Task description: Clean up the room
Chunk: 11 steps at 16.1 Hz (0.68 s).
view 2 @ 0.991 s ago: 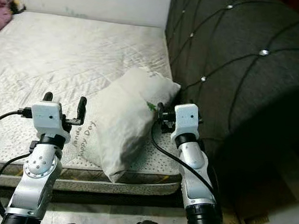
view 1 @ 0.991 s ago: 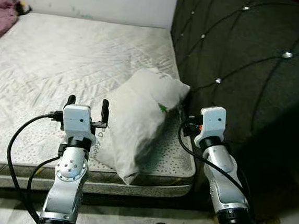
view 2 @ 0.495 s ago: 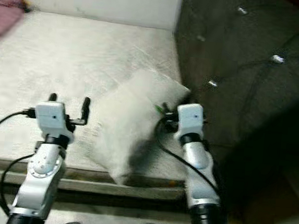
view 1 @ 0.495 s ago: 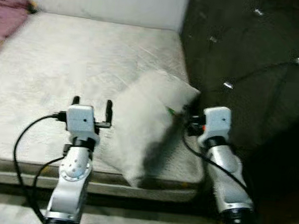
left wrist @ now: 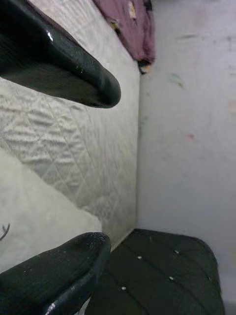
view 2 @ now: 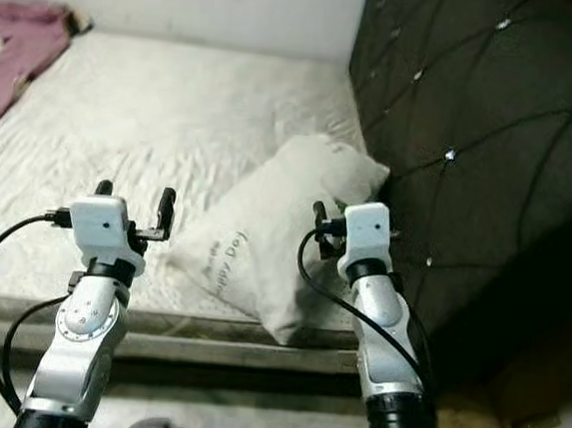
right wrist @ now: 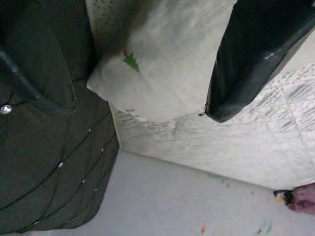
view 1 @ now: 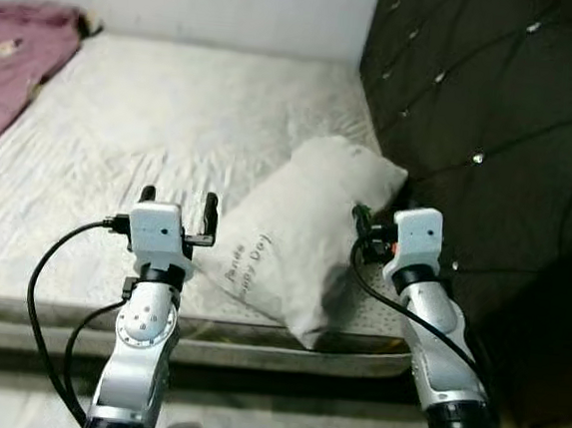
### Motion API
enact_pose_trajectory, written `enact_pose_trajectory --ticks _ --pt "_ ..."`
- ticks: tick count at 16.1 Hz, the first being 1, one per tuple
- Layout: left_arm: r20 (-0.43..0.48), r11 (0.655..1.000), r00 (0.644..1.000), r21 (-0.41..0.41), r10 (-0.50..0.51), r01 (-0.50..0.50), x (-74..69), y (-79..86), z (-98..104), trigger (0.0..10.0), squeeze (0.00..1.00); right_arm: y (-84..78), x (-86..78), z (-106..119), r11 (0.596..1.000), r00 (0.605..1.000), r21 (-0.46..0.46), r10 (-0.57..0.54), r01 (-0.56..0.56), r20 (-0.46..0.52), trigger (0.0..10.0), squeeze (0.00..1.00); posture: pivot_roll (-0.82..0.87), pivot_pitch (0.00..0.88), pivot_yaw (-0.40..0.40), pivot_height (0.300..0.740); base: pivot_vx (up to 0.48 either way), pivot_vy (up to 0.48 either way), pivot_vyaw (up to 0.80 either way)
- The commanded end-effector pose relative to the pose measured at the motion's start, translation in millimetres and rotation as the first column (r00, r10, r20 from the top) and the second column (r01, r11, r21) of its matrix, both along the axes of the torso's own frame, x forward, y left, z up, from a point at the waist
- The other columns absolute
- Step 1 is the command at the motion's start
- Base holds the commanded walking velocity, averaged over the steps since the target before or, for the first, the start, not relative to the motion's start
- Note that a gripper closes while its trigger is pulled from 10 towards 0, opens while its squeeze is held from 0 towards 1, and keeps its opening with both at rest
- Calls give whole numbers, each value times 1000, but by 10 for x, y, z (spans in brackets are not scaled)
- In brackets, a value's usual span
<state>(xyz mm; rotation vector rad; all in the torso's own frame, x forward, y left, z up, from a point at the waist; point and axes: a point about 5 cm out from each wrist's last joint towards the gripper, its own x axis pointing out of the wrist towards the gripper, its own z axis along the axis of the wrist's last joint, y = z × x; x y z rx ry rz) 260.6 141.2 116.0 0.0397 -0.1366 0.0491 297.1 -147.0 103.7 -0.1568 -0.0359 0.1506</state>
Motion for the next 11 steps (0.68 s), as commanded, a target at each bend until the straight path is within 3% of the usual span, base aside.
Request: enact_pose_trajectory --ticks 1,7,11 --pt "10 1000 1000 15 11 -11 -11 38 17 10000 0 71 20 45 1000 1000 7 22 -22 14 10000 0 -42 0 -22 740 0 0 0" --pt "26 1000 999 2 -21 21 -24 31 38 10000 0 68 18 36 1000 1000 7 22 -22 10 10000 0 -41 0 -22 740 0 0 0" --pt "26 1000 999 2 -23 23 -25 27 38 10000 0 69 18 34 1000 1000 3 25 -25 9 10000 0 -41 0 -24 740 265 0 0"
